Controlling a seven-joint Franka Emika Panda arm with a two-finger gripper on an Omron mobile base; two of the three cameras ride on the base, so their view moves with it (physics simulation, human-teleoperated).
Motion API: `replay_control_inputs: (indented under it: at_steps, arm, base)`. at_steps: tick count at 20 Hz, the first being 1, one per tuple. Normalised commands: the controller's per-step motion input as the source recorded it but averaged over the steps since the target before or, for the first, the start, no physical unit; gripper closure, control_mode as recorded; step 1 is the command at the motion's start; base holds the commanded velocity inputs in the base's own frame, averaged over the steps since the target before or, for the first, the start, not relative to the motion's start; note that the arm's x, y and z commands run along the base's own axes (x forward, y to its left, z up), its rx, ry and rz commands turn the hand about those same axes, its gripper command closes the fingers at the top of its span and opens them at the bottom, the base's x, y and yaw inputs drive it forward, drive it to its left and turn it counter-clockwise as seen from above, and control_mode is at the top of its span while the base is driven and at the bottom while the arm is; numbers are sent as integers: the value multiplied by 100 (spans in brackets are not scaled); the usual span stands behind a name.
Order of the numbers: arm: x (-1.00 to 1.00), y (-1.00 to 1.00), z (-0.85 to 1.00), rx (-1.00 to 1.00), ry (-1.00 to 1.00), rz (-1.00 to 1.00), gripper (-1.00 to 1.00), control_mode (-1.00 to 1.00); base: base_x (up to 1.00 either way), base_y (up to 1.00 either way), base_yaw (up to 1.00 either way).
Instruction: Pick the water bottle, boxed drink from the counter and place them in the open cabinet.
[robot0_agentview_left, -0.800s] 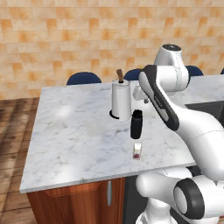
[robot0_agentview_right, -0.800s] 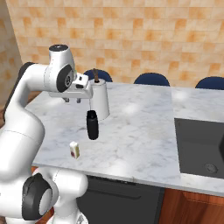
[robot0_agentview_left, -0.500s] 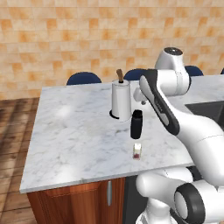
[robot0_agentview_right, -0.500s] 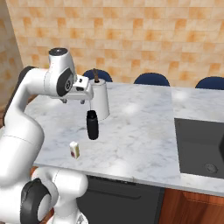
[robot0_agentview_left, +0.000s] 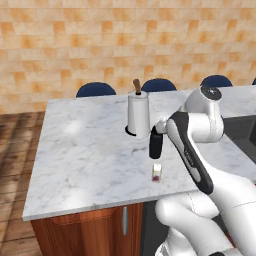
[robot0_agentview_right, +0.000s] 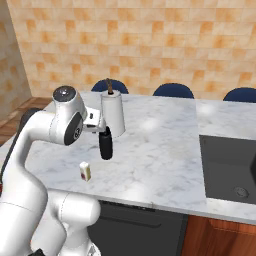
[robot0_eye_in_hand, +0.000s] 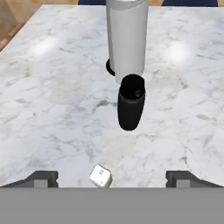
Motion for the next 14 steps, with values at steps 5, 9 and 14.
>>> replay_control_inputs:
  at_steps: [5,9,14]
  arm:
    - [4,-6,-12,6,-7,11,-100,-100]
    - [39,-20,0,3,2,21,-100,-100]
    - [41,-26,0,5,10,21,-100,-100]
  base:
    - [0,0,0]
    - [0,0,0]
    - [0,0,0]
